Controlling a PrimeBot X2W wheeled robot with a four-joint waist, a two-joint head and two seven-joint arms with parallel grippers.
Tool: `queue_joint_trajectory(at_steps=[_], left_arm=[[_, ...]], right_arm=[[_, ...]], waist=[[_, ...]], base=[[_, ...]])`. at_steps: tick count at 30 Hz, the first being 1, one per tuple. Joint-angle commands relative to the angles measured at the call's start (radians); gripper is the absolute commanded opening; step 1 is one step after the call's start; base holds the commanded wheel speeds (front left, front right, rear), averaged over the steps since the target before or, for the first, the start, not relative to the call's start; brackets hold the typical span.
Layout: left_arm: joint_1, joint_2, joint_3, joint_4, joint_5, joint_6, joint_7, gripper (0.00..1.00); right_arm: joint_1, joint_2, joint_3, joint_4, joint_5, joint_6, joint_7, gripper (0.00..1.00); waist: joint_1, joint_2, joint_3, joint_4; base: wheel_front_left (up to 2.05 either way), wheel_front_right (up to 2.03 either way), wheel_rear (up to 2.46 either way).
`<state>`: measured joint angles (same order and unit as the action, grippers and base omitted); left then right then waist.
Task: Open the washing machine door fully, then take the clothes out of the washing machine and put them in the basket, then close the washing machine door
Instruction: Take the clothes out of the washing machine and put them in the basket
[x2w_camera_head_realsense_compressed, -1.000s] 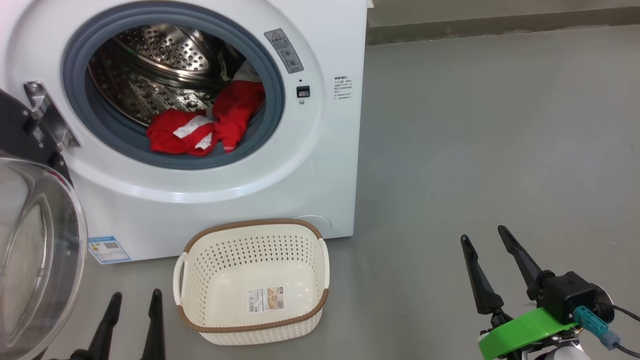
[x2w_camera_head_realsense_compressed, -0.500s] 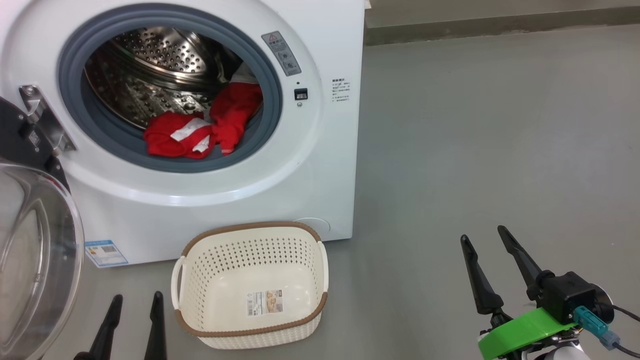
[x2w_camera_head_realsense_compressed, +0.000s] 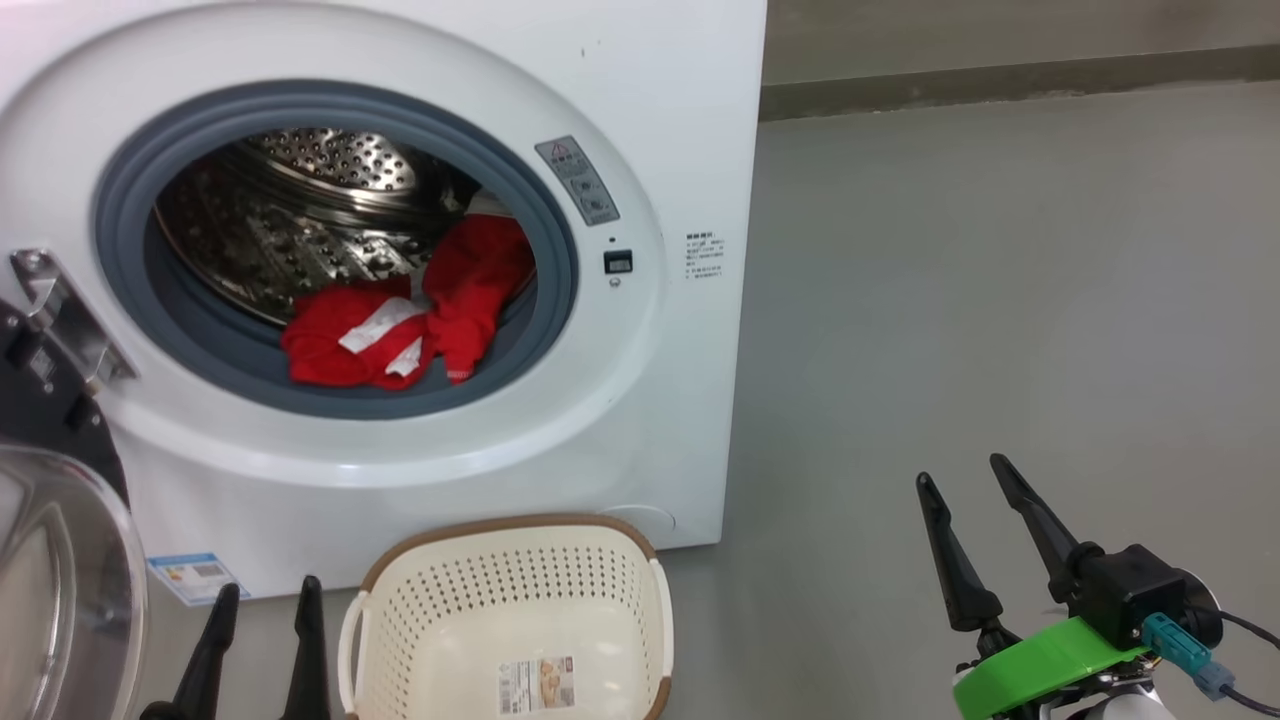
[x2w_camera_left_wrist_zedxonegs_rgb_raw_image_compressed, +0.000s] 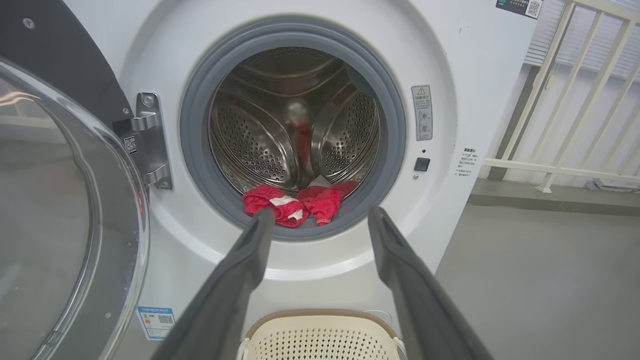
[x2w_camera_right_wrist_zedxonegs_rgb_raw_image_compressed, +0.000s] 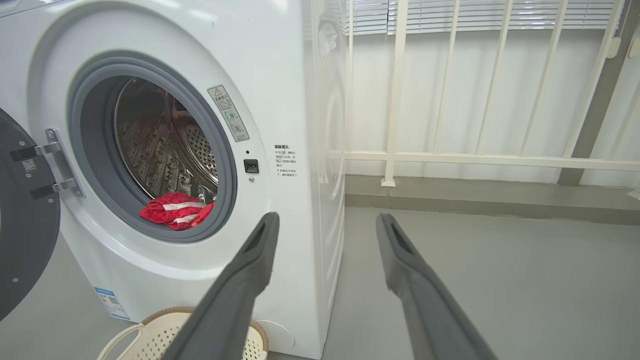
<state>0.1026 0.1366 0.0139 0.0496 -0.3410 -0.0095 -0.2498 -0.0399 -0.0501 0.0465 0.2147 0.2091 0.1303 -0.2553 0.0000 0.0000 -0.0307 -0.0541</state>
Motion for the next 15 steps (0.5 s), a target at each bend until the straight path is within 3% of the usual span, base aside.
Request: queue_joint_trajectory(at_steps=[1,7,15], left_arm=[[-0.02,0.006,0.038,-0.028,0.005,-0.005,-0.012,1.0],[-0.019,0.002,0.037,-0.024,0.003,0.002,-0.012,1.0],[-0.022,0.002,0.038,-0.023,0.0,0.01,-0.012,1.0]], right_arm=[[-0.02,0.0,0.027,-0.02,0.003,0.0,-0.006,1.0],[-0.022,0.0,0.028,-0.018,0.006,0.0,-0.006,1.0],[-0.024,0.0,0.034,-0.015,0.008,0.0,-0.006,1.0]], waist=[[0.0,0.0,-0.001,-0.001],[0.0,0.0,-0.001,-0.003],[0.0,0.0,0.001,-0.007]], base=[[1.25,-1.25,0.0],[0.78,-0.78,0.0],[0.06,-0.06,0.0]])
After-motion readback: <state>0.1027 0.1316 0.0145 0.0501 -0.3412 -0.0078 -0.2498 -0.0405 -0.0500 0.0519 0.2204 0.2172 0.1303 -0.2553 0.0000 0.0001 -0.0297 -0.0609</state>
